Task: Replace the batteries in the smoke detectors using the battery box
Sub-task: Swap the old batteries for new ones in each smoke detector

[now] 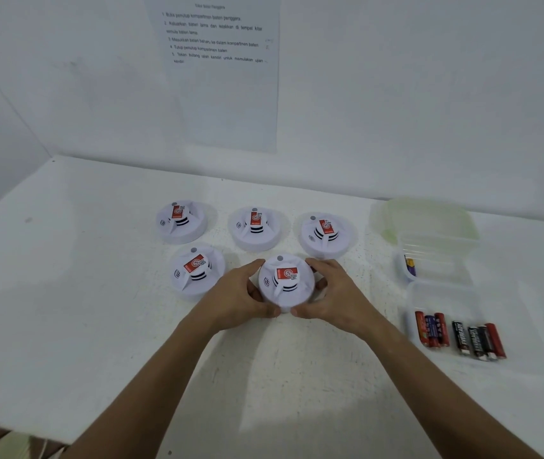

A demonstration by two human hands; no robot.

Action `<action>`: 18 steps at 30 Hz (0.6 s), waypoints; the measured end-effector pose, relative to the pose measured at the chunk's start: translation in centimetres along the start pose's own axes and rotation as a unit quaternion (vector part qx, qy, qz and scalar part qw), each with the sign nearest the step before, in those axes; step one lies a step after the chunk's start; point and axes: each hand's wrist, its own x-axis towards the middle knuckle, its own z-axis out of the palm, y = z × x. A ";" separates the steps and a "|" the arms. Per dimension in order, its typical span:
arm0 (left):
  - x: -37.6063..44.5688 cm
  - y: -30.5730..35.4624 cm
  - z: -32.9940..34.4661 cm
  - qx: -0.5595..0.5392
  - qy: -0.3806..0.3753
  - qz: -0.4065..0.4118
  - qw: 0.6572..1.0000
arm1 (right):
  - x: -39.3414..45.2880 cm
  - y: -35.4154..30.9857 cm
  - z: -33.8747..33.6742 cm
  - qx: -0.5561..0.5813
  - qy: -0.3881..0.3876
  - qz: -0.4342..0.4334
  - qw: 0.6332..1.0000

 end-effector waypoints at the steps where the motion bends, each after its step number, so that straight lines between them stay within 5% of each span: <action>1: -0.3 0.1 -0.1 0.007 0.005 -0.005 1.000 | -0.1 -0.4 -0.1 -0.007 -0.001 0.002 1.000; 11: -3.4 -0.7 -7.8 0.066 0.231 -0.033 0.970 | 3.2 -8.2 1.9 -0.017 -0.058 -0.055 0.997; 18: -5.3 -3.3 -10.6 0.096 0.113 -0.093 0.985 | 6.1 -11.2 7.4 -0.066 -0.174 -0.060 0.981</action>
